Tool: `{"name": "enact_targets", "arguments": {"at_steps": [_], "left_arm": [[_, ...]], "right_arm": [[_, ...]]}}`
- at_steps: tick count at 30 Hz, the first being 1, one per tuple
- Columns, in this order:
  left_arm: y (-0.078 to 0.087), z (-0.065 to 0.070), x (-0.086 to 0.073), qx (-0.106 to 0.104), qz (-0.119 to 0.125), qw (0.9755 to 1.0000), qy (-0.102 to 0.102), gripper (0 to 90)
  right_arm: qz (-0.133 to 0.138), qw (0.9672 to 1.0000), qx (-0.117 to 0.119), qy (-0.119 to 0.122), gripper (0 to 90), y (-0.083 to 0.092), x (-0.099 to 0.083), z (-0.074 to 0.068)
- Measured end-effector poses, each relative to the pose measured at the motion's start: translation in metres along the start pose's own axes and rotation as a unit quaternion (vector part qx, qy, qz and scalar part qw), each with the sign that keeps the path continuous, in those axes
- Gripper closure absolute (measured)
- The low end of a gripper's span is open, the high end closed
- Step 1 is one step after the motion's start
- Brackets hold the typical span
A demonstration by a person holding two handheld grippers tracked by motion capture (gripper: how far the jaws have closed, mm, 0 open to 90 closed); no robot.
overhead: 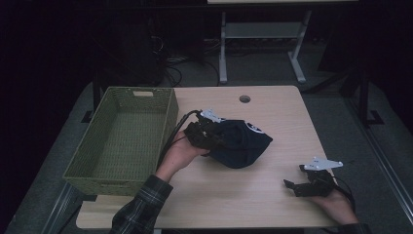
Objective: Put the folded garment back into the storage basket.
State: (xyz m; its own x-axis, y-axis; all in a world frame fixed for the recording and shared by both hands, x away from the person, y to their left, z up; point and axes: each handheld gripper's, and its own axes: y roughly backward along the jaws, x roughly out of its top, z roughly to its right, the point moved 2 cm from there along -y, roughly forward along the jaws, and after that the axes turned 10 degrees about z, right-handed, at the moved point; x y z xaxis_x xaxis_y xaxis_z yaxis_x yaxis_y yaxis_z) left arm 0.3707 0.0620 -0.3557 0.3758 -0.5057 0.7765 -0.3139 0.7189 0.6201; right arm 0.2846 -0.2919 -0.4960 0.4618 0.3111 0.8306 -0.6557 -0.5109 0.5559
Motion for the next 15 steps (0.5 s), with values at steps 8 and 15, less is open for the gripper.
{"name": "enact_targets", "arguments": {"at_steps": [8,15], "left_arm": [[0.023,-0.01,0.015,0.013,0.006,0.9999,-0.006,73.6],[0.048,-0.018,0.026,0.029,0.015,0.9994,-0.005,73.6]], "right_arm": [[0.0,1.0,0.0,0.0,13.1,0.0,0.0,0.0],[0.0,1.0,0.0,-0.001,13.0,0.0,0.0,0.0]]}}
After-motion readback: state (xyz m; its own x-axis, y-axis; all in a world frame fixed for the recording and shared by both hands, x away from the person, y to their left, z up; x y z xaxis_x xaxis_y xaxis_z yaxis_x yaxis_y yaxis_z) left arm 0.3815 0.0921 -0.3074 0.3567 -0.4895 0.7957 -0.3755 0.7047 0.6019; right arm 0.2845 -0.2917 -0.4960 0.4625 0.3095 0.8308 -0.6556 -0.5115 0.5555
